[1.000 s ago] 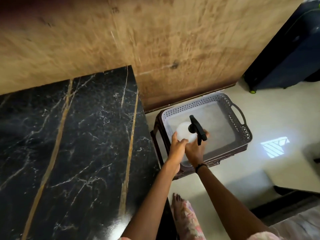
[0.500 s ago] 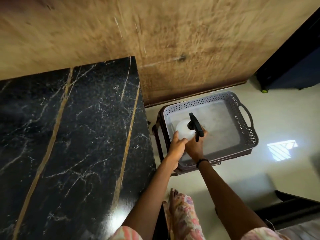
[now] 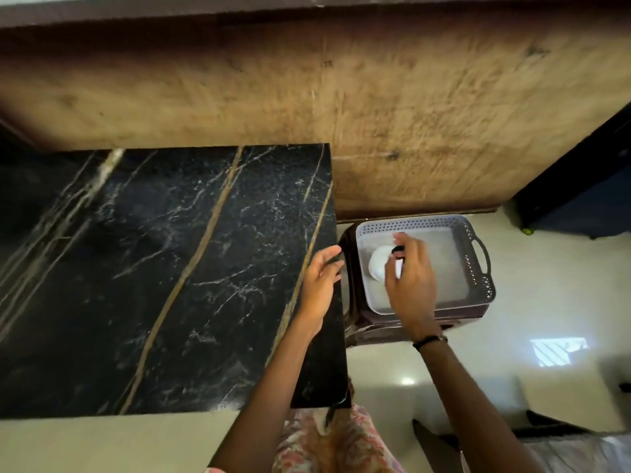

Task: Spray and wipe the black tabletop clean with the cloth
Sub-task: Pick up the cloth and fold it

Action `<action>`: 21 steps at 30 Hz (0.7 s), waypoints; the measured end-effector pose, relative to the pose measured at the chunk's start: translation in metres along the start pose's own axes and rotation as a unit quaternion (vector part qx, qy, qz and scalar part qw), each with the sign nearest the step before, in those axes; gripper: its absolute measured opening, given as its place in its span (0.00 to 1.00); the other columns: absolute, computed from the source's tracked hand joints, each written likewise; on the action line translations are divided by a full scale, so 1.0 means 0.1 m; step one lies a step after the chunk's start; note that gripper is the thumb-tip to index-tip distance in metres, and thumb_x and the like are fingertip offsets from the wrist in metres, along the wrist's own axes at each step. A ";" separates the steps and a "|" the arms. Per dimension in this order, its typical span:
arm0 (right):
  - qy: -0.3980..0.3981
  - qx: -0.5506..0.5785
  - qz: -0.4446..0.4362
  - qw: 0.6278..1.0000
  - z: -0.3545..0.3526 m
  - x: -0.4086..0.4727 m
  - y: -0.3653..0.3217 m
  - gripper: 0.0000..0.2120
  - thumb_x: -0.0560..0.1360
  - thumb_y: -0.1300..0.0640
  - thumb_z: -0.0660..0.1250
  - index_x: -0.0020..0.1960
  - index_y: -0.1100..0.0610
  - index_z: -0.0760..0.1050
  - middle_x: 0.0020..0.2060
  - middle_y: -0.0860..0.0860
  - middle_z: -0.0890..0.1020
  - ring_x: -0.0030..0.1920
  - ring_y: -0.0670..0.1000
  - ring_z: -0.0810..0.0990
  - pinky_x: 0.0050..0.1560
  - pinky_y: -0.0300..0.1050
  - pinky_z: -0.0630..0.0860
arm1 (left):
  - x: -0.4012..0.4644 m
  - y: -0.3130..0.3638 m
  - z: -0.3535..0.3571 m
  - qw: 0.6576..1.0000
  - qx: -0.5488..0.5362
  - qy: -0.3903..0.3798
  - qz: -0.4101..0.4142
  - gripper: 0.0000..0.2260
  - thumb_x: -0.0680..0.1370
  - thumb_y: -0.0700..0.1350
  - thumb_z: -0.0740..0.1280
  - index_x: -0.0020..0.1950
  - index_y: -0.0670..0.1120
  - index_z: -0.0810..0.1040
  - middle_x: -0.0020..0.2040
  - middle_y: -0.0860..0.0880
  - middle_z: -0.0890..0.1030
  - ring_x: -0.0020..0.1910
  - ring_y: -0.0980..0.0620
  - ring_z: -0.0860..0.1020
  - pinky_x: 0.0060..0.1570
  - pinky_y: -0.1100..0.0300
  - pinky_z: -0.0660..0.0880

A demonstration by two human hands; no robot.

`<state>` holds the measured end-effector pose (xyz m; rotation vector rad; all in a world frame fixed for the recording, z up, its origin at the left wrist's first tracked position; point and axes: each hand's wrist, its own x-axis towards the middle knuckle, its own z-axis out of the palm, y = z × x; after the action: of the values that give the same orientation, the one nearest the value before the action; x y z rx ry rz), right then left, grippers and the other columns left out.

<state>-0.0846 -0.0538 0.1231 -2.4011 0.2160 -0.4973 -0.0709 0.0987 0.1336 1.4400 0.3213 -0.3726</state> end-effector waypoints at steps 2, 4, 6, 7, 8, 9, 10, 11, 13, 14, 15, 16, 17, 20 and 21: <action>-0.047 0.033 -0.037 0.998 0.17 -0.06 -0.37 0.14 0.76 0.65 0.64 0.61 0.58 0.72 0.54 0.54 0.78 0.52 0.51 0.77 0.52 0.43 0.73 | -0.15 0.09 -0.27 0.999 -0.025 0.028 0.008 0.12 0.81 0.37 0.58 0.62 0.43 0.74 0.62 0.48 0.77 0.59 0.52 0.77 0.55 0.61 0.74; -0.103 0.048 -0.057 0.992 0.36 -0.13 -0.68 0.14 0.77 0.64 0.64 0.61 0.55 0.72 0.54 0.51 0.78 0.51 0.50 0.78 0.50 0.47 0.77 | -0.27 0.15 -0.57 0.998 -0.034 0.057 0.017 0.11 0.81 0.37 0.58 0.60 0.44 0.75 0.61 0.48 0.78 0.58 0.51 0.77 0.56 0.58 0.74; -0.157 0.061 -0.072 0.983 0.57 -0.20 -0.99 0.15 0.77 0.63 0.64 0.62 0.54 0.72 0.54 0.49 0.78 0.51 0.49 0.79 0.48 0.48 0.78 | -0.39 0.19 -0.91 0.995 -0.041 0.086 0.027 0.11 0.81 0.37 0.58 0.60 0.43 0.75 0.61 0.48 0.78 0.58 0.50 0.78 0.58 0.55 0.74; -0.177 0.065 -0.081 0.979 0.69 -0.24 -1.15 0.15 0.76 0.63 0.64 0.62 0.54 0.72 0.53 0.49 0.78 0.51 0.50 0.79 0.48 0.48 0.78 | -0.43 0.20 -1.10 0.993 -0.047 0.101 0.031 0.11 0.80 0.37 0.58 0.60 0.43 0.75 0.61 0.47 0.79 0.58 0.50 0.78 0.58 0.55 0.74; -0.192 0.066 -0.090 0.975 0.79 -0.28 -1.30 0.15 0.76 0.63 0.64 0.62 0.54 0.72 0.53 0.49 0.78 0.51 0.50 0.79 0.48 0.49 0.78 | -0.46 0.20 -1.26 0.992 -0.052 0.115 0.031 0.11 0.80 0.37 0.58 0.60 0.43 0.75 0.61 0.47 0.79 0.57 0.50 0.78 0.57 0.56 0.74; -0.207 0.066 -0.100 0.971 0.92 -0.33 -1.47 0.15 0.76 0.63 0.64 0.62 0.54 0.72 0.52 0.49 0.78 0.50 0.50 0.79 0.49 0.48 0.78 | -0.50 0.20 -1.46 0.989 -0.059 0.130 0.033 0.11 0.81 0.37 0.58 0.60 0.42 0.75 0.61 0.46 0.79 0.56 0.51 0.78 0.56 0.56 0.74; -0.221 0.066 -0.106 0.967 1.04 -0.39 -1.64 0.15 0.76 0.63 0.64 0.62 0.54 0.73 0.52 0.48 0.78 0.50 0.49 0.79 0.50 0.48 0.78 | -0.54 0.20 -1.66 0.987 -0.061 0.142 0.035 0.11 0.81 0.37 0.58 0.60 0.42 0.75 0.61 0.46 0.79 0.56 0.51 0.79 0.56 0.57 0.74; -0.236 0.067 -0.110 0.963 1.19 -0.45 -1.82 0.15 0.77 0.63 0.63 0.62 0.54 0.73 0.52 0.48 0.78 0.50 0.49 0.79 0.50 0.47 0.78 | -0.58 0.20 -1.89 0.985 -0.064 0.154 0.038 0.11 0.81 0.38 0.58 0.61 0.41 0.75 0.62 0.46 0.79 0.56 0.51 0.79 0.56 0.57 0.75; -0.259 0.069 -0.118 0.956 1.45 -0.55 -2.14 0.14 0.77 0.62 0.63 0.61 0.53 0.73 0.52 0.48 0.79 0.49 0.48 0.79 0.49 0.46 0.78 | -0.66 0.21 -2.30 0.982 -0.066 0.171 0.038 0.11 0.81 0.38 0.57 0.61 0.41 0.75 0.62 0.46 0.79 0.57 0.49 0.79 0.56 0.56 0.75; -0.271 0.071 -0.123 0.952 1.62 -0.62 -2.33 0.13 0.77 0.62 0.63 0.61 0.53 0.73 0.52 0.48 0.79 0.49 0.49 0.79 0.48 0.46 0.78 | -0.71 0.22 -2.55 0.980 -0.068 0.182 0.037 0.11 0.81 0.38 0.57 0.60 0.42 0.75 0.61 0.46 0.79 0.57 0.49 0.78 0.56 0.56 0.75; -0.283 0.075 -0.128 0.948 1.78 -0.68 -2.51 0.13 0.77 0.62 0.63 0.60 0.54 0.73 0.51 0.49 0.79 0.48 0.50 0.79 0.46 0.47 0.78 | -0.75 0.22 -2.80 0.978 -0.070 0.192 0.035 0.11 0.81 0.38 0.57 0.60 0.42 0.75 0.61 0.46 0.79 0.57 0.48 0.78 0.56 0.56 0.75; -0.298 0.077 -0.132 0.942 1.95 -0.76 -2.69 0.12 0.77 0.62 0.63 0.60 0.54 0.74 0.50 0.49 0.80 0.47 0.50 0.79 0.46 0.47 0.78 | -0.80 0.22 -3.07 0.976 -0.070 0.205 0.034 0.10 0.81 0.38 0.57 0.59 0.43 0.75 0.60 0.46 0.79 0.57 0.48 0.78 0.56 0.57 0.75; -0.316 0.079 -0.133 0.936 2.12 -0.85 -2.88 0.12 0.77 0.62 0.63 0.60 0.54 0.74 0.50 0.49 0.80 0.47 0.50 0.79 0.45 0.48 0.78 | -0.85 0.20 -3.34 0.973 -0.067 0.216 0.034 0.10 0.81 0.38 0.58 0.59 0.43 0.76 0.60 0.46 0.79 0.58 0.48 0.78 0.55 0.57 0.75; -0.362 0.071 -0.136 0.919 2.60 -1.13 -3.38 0.11 0.77 0.60 0.63 0.59 0.53 0.74 0.49 0.48 0.80 0.46 0.50 0.80 0.45 0.48 0.77 | -0.97 0.12 -4.12 0.963 -0.066 0.262 0.025 0.10 0.81 0.38 0.59 0.59 0.43 0.76 0.60 0.47 0.79 0.58 0.48 0.78 0.54 0.57 0.75; -0.375 0.069 -0.138 0.914 2.77 -1.23 -3.54 0.11 0.77 0.60 0.63 0.58 0.52 0.74 0.48 0.47 0.80 0.46 0.50 0.80 0.45 0.48 0.78 | -0.99 0.09 -4.38 0.957 -0.068 0.280 0.017 0.10 0.81 0.38 0.58 0.60 0.42 0.75 0.60 0.46 0.79 0.57 0.48 0.78 0.54 0.58 0.75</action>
<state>-0.0755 0.4120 0.1197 -2.3067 -0.4862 0.3058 -0.1526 0.5402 0.1378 1.3934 0.7629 0.0976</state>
